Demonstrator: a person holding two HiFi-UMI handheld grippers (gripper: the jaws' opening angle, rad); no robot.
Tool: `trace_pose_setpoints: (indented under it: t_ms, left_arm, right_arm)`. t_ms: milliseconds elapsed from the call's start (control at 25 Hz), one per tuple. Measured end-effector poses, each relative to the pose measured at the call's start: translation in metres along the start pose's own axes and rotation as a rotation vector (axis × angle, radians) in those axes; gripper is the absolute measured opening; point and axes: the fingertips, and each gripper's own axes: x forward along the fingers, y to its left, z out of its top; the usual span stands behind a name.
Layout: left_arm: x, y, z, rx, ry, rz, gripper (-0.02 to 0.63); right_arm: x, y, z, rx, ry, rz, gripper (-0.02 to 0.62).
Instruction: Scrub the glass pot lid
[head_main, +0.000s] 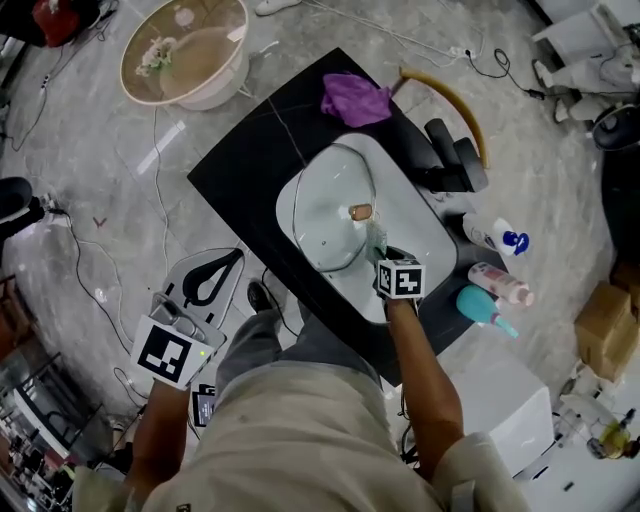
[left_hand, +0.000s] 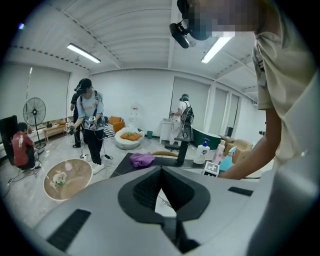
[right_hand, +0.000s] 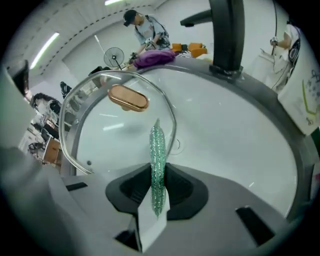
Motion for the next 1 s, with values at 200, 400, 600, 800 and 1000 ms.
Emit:
trace_pose_setpoints:
  t_ms: [200, 400, 600, 800, 1000]
  left_arm:
    - [-0.003, 0.004, -0.001, -0.011, -0.01, 0.008, 0.014]
    - [-0.008, 0.006, -0.007, -0.02, -0.003, 0.011, 0.014]
    - [-0.01, 0.006, -0.005, -0.023, -0.014, 0.005, 0.014]
    - [-0.01, 0.011, -0.001, -0.025, -0.026, -0.001, 0.014]
    - [-0.01, 0.01, 0.001, -0.033, -0.034, -0.007, 0.014]
  right_arm:
    - [0.007, -0.002, 0.003, 0.025, 0.014, -0.001, 0.081]
    - [-0.001, 0.017, 0.006, 0.016, 0.012, 0.025, 0.081]
    - [-0.023, 0.058, 0.018, -0.061, -0.019, 0.088, 0.083]
    - [-0.052, 0.109, 0.036, -0.148, -0.08, 0.157, 0.082]
    - [-0.075, 0.155, 0.064, -0.233, -0.154, 0.223, 0.083]
